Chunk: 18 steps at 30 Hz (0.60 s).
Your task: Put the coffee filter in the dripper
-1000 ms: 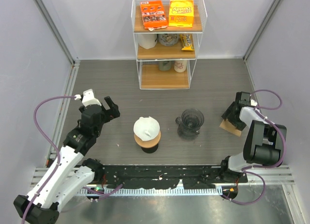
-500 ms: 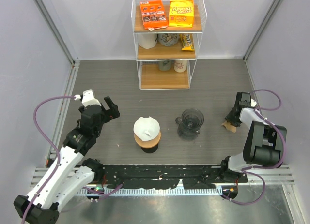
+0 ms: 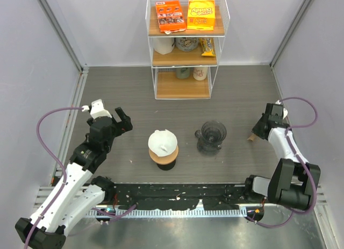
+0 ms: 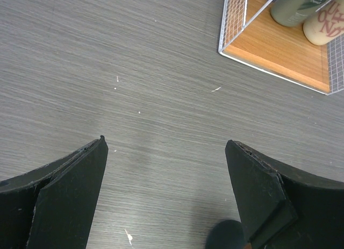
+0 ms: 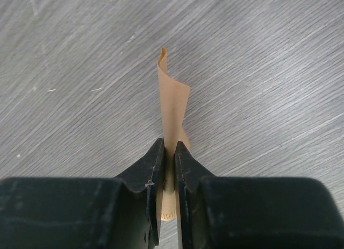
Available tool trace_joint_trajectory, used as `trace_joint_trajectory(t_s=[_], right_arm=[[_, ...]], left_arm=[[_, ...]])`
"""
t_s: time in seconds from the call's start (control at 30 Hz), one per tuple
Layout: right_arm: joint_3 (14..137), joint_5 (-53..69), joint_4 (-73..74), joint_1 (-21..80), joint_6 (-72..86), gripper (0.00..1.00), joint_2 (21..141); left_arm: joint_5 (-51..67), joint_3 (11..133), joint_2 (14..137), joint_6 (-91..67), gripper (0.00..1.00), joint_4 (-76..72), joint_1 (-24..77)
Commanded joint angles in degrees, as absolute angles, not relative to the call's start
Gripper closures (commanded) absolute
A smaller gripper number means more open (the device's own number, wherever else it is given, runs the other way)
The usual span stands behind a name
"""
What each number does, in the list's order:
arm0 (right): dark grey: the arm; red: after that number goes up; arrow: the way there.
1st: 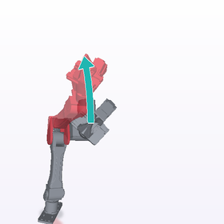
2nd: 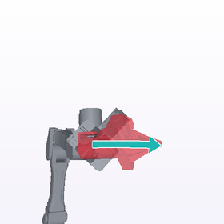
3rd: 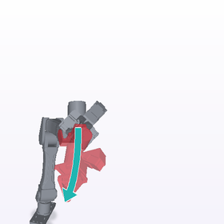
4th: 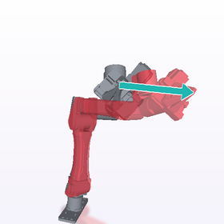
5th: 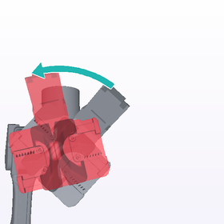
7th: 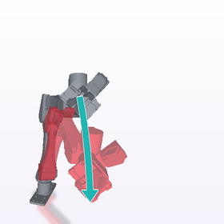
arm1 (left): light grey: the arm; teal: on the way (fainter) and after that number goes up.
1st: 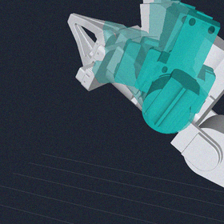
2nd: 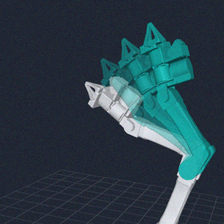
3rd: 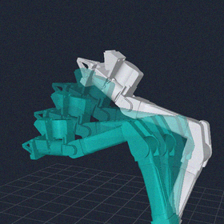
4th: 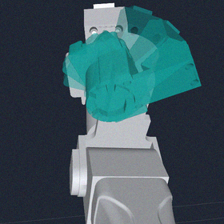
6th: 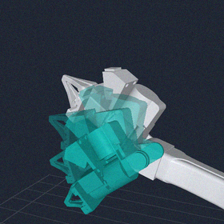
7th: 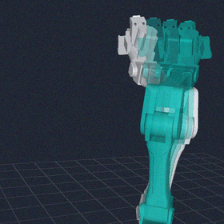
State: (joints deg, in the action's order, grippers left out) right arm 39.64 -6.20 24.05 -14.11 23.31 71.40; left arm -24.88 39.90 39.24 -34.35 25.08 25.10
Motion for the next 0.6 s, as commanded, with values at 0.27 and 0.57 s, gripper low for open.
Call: trace_joint_trajectory(t_s=[0.27,0.57], right_arm=[[44.6,9.5,28.3,-12.7,18.7,0.83,57.0],[48.3,16.3,26.2,2.6,9.5,0.82,50.6]], left_arm=[[-22.1,39.7,39.2,-34.5,0.00,21.7,24.8],[-16.1,40.0,40.3,-33.1,0.00,19.9,24.8]])
